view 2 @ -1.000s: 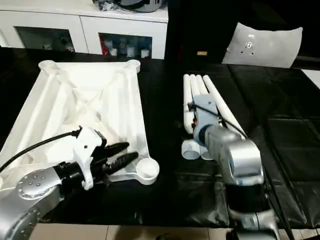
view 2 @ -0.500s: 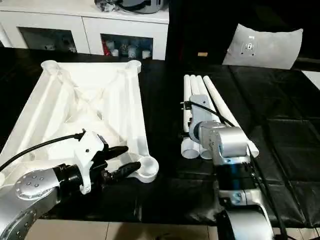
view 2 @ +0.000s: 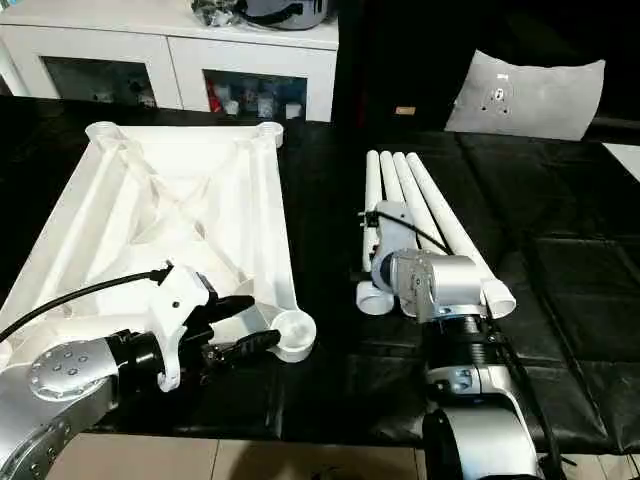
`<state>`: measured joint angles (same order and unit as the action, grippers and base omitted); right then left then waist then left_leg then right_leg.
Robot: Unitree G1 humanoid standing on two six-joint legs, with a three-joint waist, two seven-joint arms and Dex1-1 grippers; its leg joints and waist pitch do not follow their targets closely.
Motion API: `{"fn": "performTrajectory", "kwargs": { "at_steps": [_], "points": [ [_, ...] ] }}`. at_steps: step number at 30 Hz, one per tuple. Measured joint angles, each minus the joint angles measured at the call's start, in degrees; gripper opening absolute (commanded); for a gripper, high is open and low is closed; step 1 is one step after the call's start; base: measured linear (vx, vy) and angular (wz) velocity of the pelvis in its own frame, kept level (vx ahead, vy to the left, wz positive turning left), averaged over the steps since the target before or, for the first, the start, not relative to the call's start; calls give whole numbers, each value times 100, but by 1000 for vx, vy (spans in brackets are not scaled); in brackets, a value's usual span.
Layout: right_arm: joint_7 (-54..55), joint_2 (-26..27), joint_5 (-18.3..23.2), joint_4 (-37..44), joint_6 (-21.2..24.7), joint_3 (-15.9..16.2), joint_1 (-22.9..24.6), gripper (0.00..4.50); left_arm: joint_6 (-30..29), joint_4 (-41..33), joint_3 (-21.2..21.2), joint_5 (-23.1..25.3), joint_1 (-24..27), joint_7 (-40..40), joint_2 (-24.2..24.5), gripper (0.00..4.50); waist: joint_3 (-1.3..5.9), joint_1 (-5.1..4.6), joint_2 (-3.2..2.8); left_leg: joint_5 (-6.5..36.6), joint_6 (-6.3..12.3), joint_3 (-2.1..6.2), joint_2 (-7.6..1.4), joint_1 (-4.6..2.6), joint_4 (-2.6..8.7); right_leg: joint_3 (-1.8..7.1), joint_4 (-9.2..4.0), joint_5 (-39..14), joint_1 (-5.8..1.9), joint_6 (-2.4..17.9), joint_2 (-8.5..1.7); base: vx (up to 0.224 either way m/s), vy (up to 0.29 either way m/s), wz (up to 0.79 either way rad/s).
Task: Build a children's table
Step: Pick table leg
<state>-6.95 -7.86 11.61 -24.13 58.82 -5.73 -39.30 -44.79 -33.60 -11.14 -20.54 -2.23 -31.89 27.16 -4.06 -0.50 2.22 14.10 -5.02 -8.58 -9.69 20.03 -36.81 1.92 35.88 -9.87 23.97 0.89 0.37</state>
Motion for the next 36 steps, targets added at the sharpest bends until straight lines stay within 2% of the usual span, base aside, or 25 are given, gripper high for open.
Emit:
{"fn": "performTrajectory", "kwargs": {
  "at_steps": [2, 4, 6, 9, 12, 14, 17, 27, 32, 36],
  "points": [
    [-62, 8, 16, -171, -65, -68, -72, 422, 16, 6, -1, 0, -1, -41, 53, 330, 0, -1, 0, -1, 0, 0, 0, 0, 0, -1, 0, 1, 0, 1, 0, 0, 0, 0],
    [-113, 4, 54, -290, -95, -98, -121, 415, 91, 52, -1, 9, 8, -112, 134, 330, 1, 2, -1, -1, 0, 1, -3, 0, 0, -4, 0, 1, 0, 2, 0, 0, 0, 0],
    [-163, -3, 118, -338, -103, -127, -133, 380, 213, 166, -2, 26, 40, -179, 165, 330, 1, 4, -1, -1, 0, 0, -4, 2, 0, -6, 0, 1, 0, 2, 0, 0, 0, 0],
    [-248, -22, 131, -436, -160, -150, -153, 367, 407, 420, -7, 74, 66, -283, 175, 330, 1, 6, -1, -2, 0, -1, -5, 2, 0, -7, -1, 2, -1, 4, 0, 0, 0, 0],
    [-310, -22, 165, -604, -203, -215, -218, 328, 625, 670, -52, 147, 69, -349, 177, 330, 2, 3, -2, -5, -4, 1, -8, 0, 0, -12, -1, 3, -1, 6, 0, 0, 0, 0],
    [-336, -24, 174, -681, -247, -270, -233, 325, 729, 819, -109, 187, 71, -376, 176, 330, 2, 4, -2, -7, -7, 1, -11, 0, 0, -16, -1, 4, -2, 7, 0, 0, 0, 0],
    [-349, -33, 175, -818, -319, -291, -285, 285, 872, 1015, -145, 241, 58, -421, 166, 330, 5, 2, -3, -14, -19, 3, -17, 1, 0, -30, -1, 8, -3, 15, 0, 0, 0, 0],
    [-354, -91, 221, -986, -401, -396, -336, 208, 1440, 1925, -317, 452, -245, -558, -21, 330, 6, 71, -17, -56, -16, 15, -31, 1, 0, -105, -1, 15, -9, 32, -20, 0, 0, 0],
    [-361, -90, 237, -979, -399, -399, -336, 198, 1464, 1936, -253, 417, -304, -594, -85, 330, 6, 68, -18, -65, -12, 22, -30, 4, 0, -125, 0, 15, -12, 31, -41, 0, 0, 0],
    [-353, -94, 246, -969, -443, -470, -318, 195, 1011, 1019, 107, 73, -282, -334, -181, 330, 7, 66, -22, -66, -12, 21, -29, 8, 0, -134, 1, 11, -14, 24, -64, 0, 0, 0]
  ]
}}
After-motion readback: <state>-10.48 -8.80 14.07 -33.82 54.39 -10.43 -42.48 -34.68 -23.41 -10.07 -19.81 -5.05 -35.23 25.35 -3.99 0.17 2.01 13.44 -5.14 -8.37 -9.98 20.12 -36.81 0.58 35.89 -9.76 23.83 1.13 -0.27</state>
